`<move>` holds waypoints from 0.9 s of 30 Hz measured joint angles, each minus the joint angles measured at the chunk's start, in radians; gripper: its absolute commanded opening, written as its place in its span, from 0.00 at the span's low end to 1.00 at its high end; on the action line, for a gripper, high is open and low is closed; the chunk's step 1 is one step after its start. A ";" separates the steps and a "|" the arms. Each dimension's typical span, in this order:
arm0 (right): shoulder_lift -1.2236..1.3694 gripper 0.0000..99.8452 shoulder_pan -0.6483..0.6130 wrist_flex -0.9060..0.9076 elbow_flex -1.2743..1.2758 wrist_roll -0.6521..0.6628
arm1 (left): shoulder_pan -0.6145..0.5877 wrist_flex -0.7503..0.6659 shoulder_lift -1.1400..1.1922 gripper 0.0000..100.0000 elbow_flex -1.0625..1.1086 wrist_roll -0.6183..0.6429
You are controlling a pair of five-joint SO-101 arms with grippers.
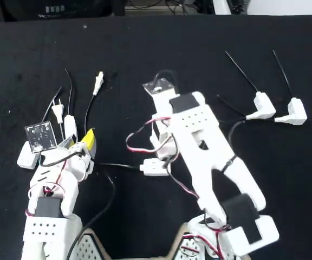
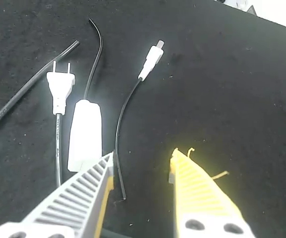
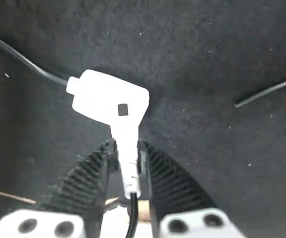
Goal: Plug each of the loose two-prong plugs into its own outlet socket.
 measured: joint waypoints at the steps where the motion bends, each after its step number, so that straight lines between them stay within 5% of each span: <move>1: 0.006 0.01 0.000 0.014 -0.018 -0.015 | 0.000 0.000 0.000 0.19 0.000 0.000; 14: 0.048 0.01 0.000 0.080 -0.086 -0.448 | 0.000 0.000 0.000 0.19 0.000 0.000; 27: 0.224 0.01 -0.046 0.190 -0.155 -0.496 | 0.000 0.000 0.000 0.19 0.000 0.000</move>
